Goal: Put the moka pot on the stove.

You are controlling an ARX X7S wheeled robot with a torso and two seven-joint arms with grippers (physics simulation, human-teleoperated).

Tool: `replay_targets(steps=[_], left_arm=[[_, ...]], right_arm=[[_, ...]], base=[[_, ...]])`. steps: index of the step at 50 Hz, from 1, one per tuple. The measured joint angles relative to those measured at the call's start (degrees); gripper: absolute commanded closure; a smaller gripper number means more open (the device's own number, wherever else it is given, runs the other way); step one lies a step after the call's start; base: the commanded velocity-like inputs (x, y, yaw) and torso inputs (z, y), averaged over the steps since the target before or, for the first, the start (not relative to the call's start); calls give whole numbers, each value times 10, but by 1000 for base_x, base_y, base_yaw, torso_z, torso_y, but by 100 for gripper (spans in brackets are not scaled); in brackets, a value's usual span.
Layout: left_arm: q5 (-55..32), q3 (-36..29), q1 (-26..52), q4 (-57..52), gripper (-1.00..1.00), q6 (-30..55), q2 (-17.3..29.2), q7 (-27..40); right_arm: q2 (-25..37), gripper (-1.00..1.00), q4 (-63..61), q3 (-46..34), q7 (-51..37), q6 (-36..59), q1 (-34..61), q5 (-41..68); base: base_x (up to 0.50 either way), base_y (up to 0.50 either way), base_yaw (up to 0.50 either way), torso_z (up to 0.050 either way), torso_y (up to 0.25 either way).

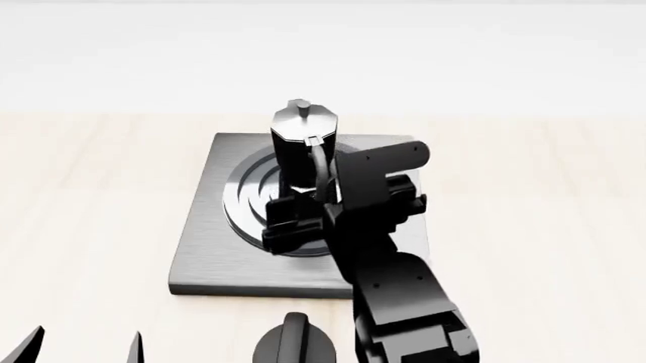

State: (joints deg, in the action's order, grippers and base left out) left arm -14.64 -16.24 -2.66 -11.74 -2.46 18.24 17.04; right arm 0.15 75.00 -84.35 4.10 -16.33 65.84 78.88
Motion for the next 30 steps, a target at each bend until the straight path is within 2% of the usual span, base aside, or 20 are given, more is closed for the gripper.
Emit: replay_targets(steps=[21, 30], left_arm=[[2, -6, -1, -2, -100, -1, 3, 2], [2, -8, -1, -1, -100, -3, 4, 3]], right_arm=[[3, -100, -3, 27, 17, -78, -18, -27], [69, -100, -126, 19, -54, -102, -39, -53]], base=[[0, 0, 0, 0, 0], [0, 0, 0, 0, 0]])
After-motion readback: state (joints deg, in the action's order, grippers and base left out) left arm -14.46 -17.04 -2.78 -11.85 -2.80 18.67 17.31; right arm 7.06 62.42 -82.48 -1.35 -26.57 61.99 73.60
